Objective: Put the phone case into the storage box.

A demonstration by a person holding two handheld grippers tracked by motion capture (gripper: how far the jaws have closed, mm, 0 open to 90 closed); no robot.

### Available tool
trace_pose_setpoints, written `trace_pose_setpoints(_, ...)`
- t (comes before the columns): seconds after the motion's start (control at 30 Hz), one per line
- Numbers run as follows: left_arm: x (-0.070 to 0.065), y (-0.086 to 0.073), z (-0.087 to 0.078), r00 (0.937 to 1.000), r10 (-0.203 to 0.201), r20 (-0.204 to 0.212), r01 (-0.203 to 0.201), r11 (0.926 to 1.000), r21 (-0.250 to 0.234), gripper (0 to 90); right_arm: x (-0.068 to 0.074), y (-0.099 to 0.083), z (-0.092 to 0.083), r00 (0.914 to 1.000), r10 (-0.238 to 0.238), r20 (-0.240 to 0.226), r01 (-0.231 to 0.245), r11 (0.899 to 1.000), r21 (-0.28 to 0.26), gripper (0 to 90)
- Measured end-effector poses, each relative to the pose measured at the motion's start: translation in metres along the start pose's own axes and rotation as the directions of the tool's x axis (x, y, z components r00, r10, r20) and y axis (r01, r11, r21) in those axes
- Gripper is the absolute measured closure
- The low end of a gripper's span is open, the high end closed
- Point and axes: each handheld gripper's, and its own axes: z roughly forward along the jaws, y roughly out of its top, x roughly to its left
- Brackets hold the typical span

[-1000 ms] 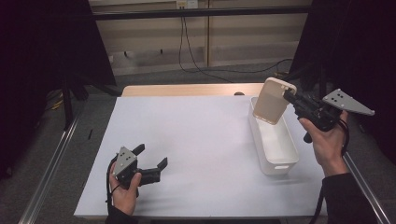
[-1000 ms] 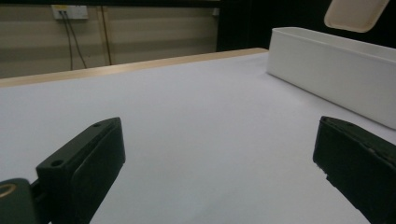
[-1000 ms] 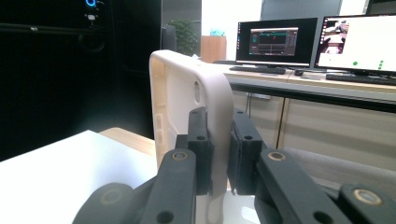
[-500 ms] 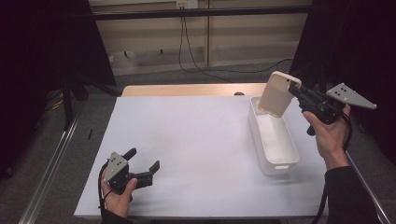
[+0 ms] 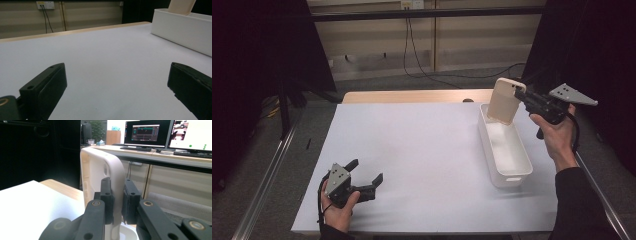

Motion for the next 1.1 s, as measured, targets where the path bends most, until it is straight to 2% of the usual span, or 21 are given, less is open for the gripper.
trace_pose_setpoints(0.27,0.004,0.001,-0.001,1.0,0.001,0.002,-0.001,1.0,-0.005,2.5,-0.004,-0.008,0.012,0.9997,-0.004,-0.025,0.004,1.0,0.025,81.7)
trace_pose_setpoints(0.33,0.005,0.001,-0.001,0.9999,-0.013,-0.001,0.013,0.9999,-0.009,2.5,-0.006,-0.01,0.015,0.9997,-0.005,-0.023,0.006,0.999,0.032,81.7)
trace_pose_setpoints(0.47,0.006,0.001,0.0,1.0,-0.002,0.001,0.002,1.0,-0.003,2.6,-0.01,-0.015,0.02,0.9998,0.017,-0.006,-0.016,0.999,0.037,81.7)
trace_pose_setpoints(0.6,0.006,0.001,0.0,0.9999,0.008,0.009,-0.008,1.0,0.0,3.0,-0.013,-0.02,0.025,0.9999,0.008,-0.014,-0.007,0.999,0.054,81.7)
trace_pose_setpoints(0.7,0.006,0.001,0.0,1.0,0.007,0.006,-0.007,1.0,-0.001,2.8,-0.015,-0.021,0.026,0.9997,0.015,-0.017,-0.014,0.999,0.041,81.7)
trace_pose_setpoints(1.1,0.007,0.002,0.001,0.9999,0.0,0.01,0.0,1.0,-0.007,2.9,-0.016,-0.032,0.038,0.9998,0.017,-0.008,-0.016,0.998,0.056,81.6)
